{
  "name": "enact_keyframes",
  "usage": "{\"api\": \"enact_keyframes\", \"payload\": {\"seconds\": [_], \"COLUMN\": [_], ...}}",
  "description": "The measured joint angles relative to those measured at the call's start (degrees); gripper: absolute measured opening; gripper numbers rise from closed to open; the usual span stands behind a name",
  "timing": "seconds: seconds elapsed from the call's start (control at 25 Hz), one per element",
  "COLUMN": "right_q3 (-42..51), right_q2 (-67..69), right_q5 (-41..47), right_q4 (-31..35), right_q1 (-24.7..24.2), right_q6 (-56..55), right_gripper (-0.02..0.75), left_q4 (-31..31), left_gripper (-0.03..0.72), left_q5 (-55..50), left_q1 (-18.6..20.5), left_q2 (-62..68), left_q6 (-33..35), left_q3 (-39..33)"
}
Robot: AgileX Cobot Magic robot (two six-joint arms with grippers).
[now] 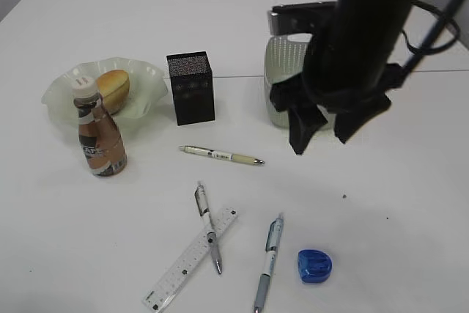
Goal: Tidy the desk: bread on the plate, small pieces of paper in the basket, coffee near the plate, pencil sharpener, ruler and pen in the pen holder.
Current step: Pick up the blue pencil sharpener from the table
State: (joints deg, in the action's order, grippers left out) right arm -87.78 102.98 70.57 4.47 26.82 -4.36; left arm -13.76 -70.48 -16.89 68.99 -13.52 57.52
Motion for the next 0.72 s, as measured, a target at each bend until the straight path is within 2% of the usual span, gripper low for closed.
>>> {"api": "enact_keyframes", "payload": {"seconds": [0.2,0.32,0.72], "right_q3": [14.17,19.47,26.96], "right_q2": [-9.88,-12.35,-11.34], "right_q5": [0.00,-0.12,-12.28], "right_q4": [5.01,6.69,8.32], "right_q1": [0.00,0.00,0.00], "right_q6": [-4.23,-9.08,-16.94], "right_gripper": [0.496,0.496,0.496], "left_q4": [1.43,2.54,3.00], "left_gripper": [0.423,0.423,0.423], "left_q5": [0.00,0.00,0.00], "left_q1": [0.00,0.00,0.00], "left_q2": [0.00,0.00,0.00], "left_q6": [0.00,0.00,0.00], "left_q3": [0.00,0.00,0.00]}}
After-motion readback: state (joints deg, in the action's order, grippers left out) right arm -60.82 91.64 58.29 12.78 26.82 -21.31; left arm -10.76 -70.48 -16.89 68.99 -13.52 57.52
